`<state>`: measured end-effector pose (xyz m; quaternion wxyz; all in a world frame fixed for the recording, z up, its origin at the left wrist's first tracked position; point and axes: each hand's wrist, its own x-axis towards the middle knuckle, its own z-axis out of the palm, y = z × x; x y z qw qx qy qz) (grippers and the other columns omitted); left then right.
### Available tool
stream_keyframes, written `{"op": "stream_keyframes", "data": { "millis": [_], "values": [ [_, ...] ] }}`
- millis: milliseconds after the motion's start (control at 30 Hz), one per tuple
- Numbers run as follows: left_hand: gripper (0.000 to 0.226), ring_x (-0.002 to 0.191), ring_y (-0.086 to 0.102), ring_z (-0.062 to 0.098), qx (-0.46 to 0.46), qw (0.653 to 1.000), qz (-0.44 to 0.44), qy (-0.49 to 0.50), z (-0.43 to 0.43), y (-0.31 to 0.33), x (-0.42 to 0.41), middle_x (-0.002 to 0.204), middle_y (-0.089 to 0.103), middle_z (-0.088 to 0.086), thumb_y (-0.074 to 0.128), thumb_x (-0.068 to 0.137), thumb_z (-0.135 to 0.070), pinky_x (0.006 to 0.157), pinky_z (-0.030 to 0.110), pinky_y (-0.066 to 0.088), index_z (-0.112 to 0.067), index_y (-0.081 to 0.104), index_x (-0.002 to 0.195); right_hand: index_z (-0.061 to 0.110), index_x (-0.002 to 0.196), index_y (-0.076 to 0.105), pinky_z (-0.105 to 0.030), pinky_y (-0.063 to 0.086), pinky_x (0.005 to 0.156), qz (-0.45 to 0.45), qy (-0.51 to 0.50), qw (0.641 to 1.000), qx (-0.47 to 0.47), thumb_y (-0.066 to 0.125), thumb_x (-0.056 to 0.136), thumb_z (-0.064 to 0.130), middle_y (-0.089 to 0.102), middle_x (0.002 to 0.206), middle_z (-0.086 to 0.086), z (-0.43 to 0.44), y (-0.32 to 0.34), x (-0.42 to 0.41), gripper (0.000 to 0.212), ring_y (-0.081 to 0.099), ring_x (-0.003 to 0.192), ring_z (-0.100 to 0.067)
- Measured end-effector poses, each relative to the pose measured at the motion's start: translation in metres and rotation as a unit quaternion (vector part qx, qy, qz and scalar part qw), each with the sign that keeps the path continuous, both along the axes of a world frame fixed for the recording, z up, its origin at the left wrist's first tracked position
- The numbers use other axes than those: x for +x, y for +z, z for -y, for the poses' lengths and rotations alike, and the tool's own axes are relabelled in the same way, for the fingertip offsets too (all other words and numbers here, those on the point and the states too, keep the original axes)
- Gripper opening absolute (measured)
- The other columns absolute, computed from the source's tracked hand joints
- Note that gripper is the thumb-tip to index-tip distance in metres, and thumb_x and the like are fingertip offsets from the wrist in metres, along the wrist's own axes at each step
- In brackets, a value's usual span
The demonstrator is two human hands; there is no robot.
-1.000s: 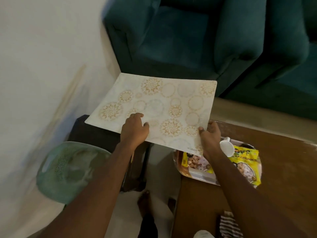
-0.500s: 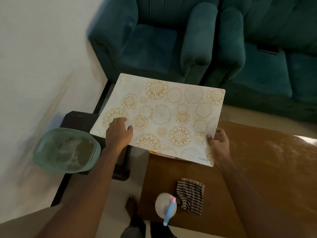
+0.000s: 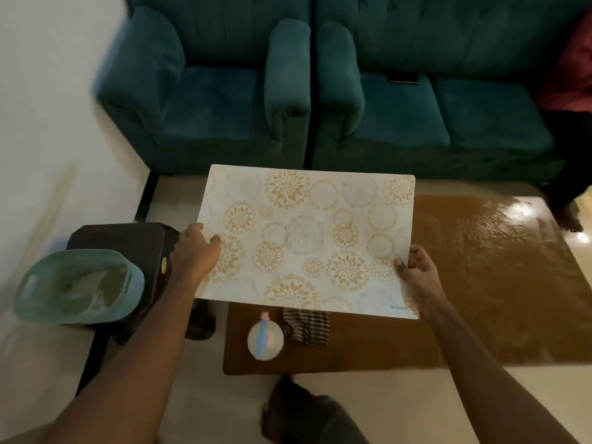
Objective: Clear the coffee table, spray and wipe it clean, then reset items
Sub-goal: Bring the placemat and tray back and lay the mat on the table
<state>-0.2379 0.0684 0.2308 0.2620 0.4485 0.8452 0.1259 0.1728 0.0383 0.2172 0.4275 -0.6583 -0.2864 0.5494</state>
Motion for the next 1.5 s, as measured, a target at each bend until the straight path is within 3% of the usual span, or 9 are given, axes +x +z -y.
{"op": "stream_keyframes", "data": {
  "millis": [167,333,467,667,867,1000,1200,1500],
  "values": [
    [0.052,0.118,0.053,0.034,0.047,0.998,0.032,0.01,0.019,0.007,0.061,0.139,0.045,0.013,0.054,0.095,-0.031,0.096,0.05,0.047,-0.013,0.037,0.14,0.016,0.102,0.057,-0.032,0.059,0.061,-0.004,-0.022,1.0,0.005,0.059,0.093,-0.001,0.07,0.099,-0.005,0.041,0.014,0.058,0.019,0.073,0.08,-0.016],
    [0.048,0.122,0.05,0.031,0.111,0.993,0.041,0.012,0.025,0.013,0.129,0.138,0.045,0.011,0.055,0.094,-0.017,0.097,0.047,0.048,-0.016,0.039,0.139,0.018,0.101,0.057,-0.032,0.059,0.062,0.014,-0.04,0.999,-0.008,0.06,0.093,0.0,0.071,0.098,-0.004,0.063,0.013,0.126,0.02,0.072,0.085,-0.021],
    [0.047,0.123,0.051,0.03,0.135,0.988,0.072,0.017,0.026,0.01,0.192,0.137,0.049,0.011,0.055,0.093,-0.006,0.091,0.034,0.044,-0.013,0.041,0.137,0.012,0.111,0.055,-0.045,0.06,0.07,0.015,-0.059,0.998,-0.026,0.061,0.093,0.002,0.071,0.106,-0.007,0.065,0.005,0.185,0.022,0.072,0.089,-0.026],
    [0.047,0.127,0.049,0.027,0.162,0.979,0.117,0.045,0.028,-0.001,0.279,0.136,0.05,0.01,0.056,0.092,0.0,0.099,0.037,0.043,-0.014,0.042,0.134,0.014,0.111,0.054,-0.057,0.058,0.078,0.031,-0.051,0.997,-0.054,0.059,0.095,0.004,0.07,0.11,-0.009,0.048,-0.006,0.262,0.019,0.072,0.093,-0.031],
    [0.05,0.132,0.045,0.026,0.157,0.977,0.131,0.065,0.026,-0.029,0.336,0.141,0.047,0.012,0.054,0.089,0.009,0.101,0.031,0.039,-0.009,0.043,0.134,0.015,0.112,0.053,-0.047,0.06,0.073,0.086,-0.024,0.994,-0.06,0.055,0.098,0.004,0.069,0.11,-0.006,0.028,-0.015,0.31,0.018,0.071,0.09,-0.026],
    [0.05,0.129,0.047,0.026,0.141,0.978,0.135,0.067,0.021,-0.05,0.357,0.14,0.048,0.01,0.055,0.088,0.007,0.103,0.038,0.044,-0.012,0.042,0.133,0.014,0.115,0.053,-0.049,0.06,0.076,0.122,-0.022,0.99,-0.069,0.055,0.098,0.005,0.069,0.11,-0.007,0.018,-0.031,0.328,0.019,0.071,0.09,-0.026],
    [0.053,0.132,0.045,0.028,0.112,0.981,0.145,0.063,0.012,-0.09,0.374,0.143,0.044,0.012,0.057,0.088,0.005,0.104,0.041,0.045,-0.011,0.041,0.136,0.013,0.117,0.053,-0.036,0.058,0.062,0.143,-0.037,0.985,-0.092,0.054,0.099,0.007,0.068,0.107,-0.004,0.009,-0.06,0.34,0.019,0.071,0.086,-0.024],
    [0.056,0.13,0.042,0.028,0.059,0.995,0.082,0.028,0.004,-0.157,0.374,0.144,0.036,0.011,0.066,0.087,-0.014,0.099,0.037,0.041,-0.013,0.04,0.137,0.014,0.114,0.055,-0.048,0.059,0.076,0.126,-0.024,0.986,-0.107,0.057,0.097,0.008,0.068,0.113,-0.009,-0.012,-0.129,0.354,0.018,0.07,0.094,-0.029]
  ]
}}
